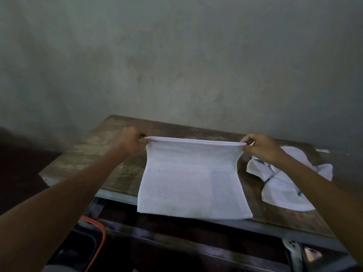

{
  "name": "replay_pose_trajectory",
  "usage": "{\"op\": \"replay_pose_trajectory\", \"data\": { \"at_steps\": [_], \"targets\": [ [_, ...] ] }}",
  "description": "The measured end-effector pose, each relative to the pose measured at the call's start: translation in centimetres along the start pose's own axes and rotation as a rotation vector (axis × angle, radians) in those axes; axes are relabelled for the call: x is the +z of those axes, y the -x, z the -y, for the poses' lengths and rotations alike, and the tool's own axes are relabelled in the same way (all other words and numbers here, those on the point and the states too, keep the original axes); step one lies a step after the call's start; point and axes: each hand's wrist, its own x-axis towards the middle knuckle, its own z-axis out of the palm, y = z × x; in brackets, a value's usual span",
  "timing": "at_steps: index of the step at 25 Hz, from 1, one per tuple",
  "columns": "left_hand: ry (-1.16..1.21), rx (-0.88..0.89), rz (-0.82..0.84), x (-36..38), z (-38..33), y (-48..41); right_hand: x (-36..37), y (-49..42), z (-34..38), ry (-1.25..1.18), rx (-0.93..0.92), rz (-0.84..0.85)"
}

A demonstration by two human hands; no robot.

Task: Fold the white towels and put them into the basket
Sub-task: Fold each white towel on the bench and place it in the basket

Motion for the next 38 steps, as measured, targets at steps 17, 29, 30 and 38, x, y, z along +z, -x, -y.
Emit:
{"op": "replay_pose_trajectory", "data": {
  "at_steps": [17, 29, 30, 38],
  "targets": [
    [0.553, -0.172, -0.079, 2.9, 0.9, -8.5, 0.8, -9.1, 0.6, -0.484, 0.194, 0.013],
    [0.261, 0.091, 0.056, 6.3, 5.0, 2.6, 5.6, 0.0, -3.7, 0.043, -0.126, 0.184],
    [0.253, 0.093, 0.053, 6.7, 5.4, 3.4, 5.9, 0.7, -4.0, 0.059, -0.136, 0.198],
    [0.233, 0.200, 0.109, 7.2, 5.5, 5.0, 7.2, 3.2, -5.9, 0.100, -0.235, 0.126]
  ]
}}
